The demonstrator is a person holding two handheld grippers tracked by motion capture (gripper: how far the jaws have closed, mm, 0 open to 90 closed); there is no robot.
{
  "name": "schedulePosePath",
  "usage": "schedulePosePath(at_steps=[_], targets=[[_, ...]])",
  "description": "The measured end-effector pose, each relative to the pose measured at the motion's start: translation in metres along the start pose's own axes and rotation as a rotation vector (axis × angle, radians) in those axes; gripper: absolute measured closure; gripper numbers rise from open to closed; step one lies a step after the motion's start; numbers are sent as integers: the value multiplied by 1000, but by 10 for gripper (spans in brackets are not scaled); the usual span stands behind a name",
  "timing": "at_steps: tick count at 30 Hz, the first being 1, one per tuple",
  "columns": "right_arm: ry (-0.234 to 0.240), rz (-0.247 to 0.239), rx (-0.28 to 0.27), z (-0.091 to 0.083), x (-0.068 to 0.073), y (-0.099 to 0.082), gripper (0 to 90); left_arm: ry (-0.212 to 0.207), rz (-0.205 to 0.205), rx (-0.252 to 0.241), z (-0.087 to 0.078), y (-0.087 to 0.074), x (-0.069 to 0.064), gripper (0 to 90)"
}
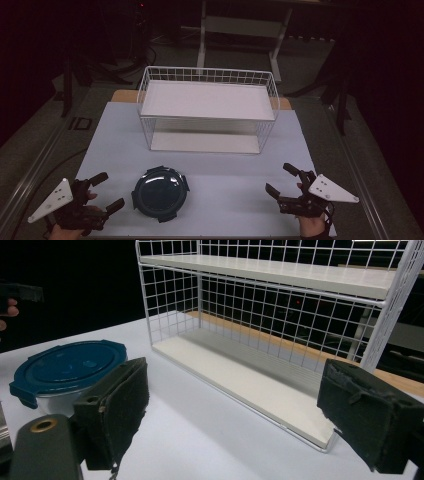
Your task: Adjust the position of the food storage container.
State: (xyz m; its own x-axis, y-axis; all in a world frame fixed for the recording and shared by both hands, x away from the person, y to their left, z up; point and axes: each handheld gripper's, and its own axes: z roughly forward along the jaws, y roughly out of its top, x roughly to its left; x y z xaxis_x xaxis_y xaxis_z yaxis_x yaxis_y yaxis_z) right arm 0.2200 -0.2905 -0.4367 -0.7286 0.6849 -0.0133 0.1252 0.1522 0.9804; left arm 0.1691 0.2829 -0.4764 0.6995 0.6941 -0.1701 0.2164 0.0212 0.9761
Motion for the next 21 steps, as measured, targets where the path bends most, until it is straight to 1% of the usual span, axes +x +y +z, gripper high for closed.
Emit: schedulePosePath(at_steps=[6, 9, 11, 13, 14, 15, 16, 17, 18, 19, 20, 21], targets=[[0, 4, -8, -1, 2, 2, 127, 3, 0, -6, -1, 0, -1, 3], [1, 14, -12, -2, 4, 4, 127, 3, -4, -7, 0, 0, -1, 4], [3, 16, -10, -2, 4, 5, 127, 1, -3, -2, 1, 1, -1, 3], [-1, 14, -4, -1, 5, 6, 127, 8, 2, 7, 2, 2, -2, 3], [0, 16, -5, -1, 5, 6, 127, 13, 7, 28, 2, 5, -3, 4], [0, 16, -5, -1, 5, 6, 127, 13, 7, 28, 2, 5, -3, 4], [-2, 16, -1, -1, 5, 7, 127, 1, 10, 50, 2, 7, -4, 4], [-2, 16, -1, -1, 5, 7, 127, 1, 10, 50, 2, 7, -4, 3], [1, 20, -7, -2, 5, 8, 128, 10, 13, 92, 0, 11, -5, 4], [1, 20, -7, -2, 5, 8, 128, 10, 13, 92, 0, 11, -5, 3], [0, 20, -12, -2, 5, 9, 127, -10, 7, 115, -4, 13, -4, 3], [0, 20, -12, -2, 5, 9, 127, -10, 7, 115, -4, 13, -4, 3]])
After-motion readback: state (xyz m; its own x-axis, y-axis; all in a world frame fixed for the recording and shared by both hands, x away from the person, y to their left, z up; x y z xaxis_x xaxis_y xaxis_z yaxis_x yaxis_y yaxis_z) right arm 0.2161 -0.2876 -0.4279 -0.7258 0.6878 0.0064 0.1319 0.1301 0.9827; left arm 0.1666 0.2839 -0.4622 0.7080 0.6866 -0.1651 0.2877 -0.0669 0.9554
